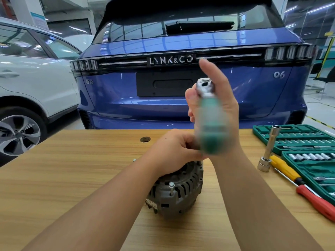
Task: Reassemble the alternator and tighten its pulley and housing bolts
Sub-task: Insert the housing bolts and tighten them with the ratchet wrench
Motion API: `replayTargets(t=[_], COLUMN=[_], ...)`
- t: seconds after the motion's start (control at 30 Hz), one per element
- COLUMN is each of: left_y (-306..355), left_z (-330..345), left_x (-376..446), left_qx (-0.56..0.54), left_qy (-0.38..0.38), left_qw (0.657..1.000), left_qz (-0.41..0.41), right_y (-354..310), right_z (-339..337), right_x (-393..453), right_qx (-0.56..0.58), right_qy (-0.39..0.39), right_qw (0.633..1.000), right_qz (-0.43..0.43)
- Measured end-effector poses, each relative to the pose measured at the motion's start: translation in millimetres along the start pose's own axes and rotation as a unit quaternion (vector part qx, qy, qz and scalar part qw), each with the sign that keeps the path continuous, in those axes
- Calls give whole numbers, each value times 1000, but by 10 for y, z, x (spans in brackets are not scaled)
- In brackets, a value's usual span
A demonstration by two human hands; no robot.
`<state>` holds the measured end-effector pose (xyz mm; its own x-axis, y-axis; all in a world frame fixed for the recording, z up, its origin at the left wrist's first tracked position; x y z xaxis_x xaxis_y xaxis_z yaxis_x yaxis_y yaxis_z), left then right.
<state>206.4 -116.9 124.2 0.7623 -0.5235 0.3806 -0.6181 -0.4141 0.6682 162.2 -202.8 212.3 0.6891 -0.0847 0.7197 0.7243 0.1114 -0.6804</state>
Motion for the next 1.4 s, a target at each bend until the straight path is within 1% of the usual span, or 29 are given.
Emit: replayTargets(t=[0.1,0.17,0.23,0.3,0.37,0.47,0.6,0.63,0.67,0.73,0.77,0.8,0.9,1.0,1.1,1.17,1.23,1.33,1.4], left_y=[32,6,-4,-14,-7,-11,1,-11,-32,-72,-83,-89,-71,-101,-110,-110,-135,-133,-126], left_z=[11,0,2,6,3,4,23,30,33,24,23,19,4,-12,17,31,56,51,24], left_x=[-28,-28,-23,-26,-30,-26,-21,-21,-20,-12,-11,-6,-14,-18,-6,3,9,42,25], left_qx=[28,32,30,33,34,29,50,52,56,62,60,56,28,7,10,6,15,-22,8], left_qy=[-26,-24,-22,-22,-24,-25,-34,-36,-37,-37,-37,-36,-27,-7,-18,-19,-20,13,-1], left_qw=[999,999,999,999,999,999,998,998,997,996,996,996,998,999,999,999,998,999,999], left_qz=[-2,-14,-23,-31,-35,-35,-26,-31,-38,-54,-56,-55,-41,-40,-39,-35,-49,-25,-33], right_y=[36,55,94,131,135,136,153,181,215,238,208,163,36,24,37,91,128,110,131], right_z=[78,40,-15,-10,7,17,-192,-249,-276,-213,-158,-118,-49,7,11,3,2,-1,-16], right_x=[-27,-21,-2,12,7,-8,3,22,46,80,85,83,51,23,15,24,24,23,28], right_qx=[-20,3,61,109,108,76,50,51,63,109,127,128,68,53,103,171,207,172,161], right_qy=[-27,-18,-11,-30,-34,4,103,113,100,25,-11,-31,-14,-18,-41,-55,-72,-63,-38], right_qw=[999,1000,997,991,990,992,986,984,981,978,978,981,997,998,993,980,968,974,977], right_qz=[-12,0,34,72,87,103,118,131,152,176,168,144,43,19,43,88,122,131,138])
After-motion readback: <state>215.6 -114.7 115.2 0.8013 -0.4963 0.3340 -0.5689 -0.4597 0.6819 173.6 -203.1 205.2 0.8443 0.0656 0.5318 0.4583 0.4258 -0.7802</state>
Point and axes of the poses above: each hand's wrist, its own x-axis towards the middle knuckle, its own z-axis out of the palm, y = z × x, the point moved 9 cm from there along x, towards the middle knuckle, and after that the axes turned 10 degrees about z, right-handed, at the moved point
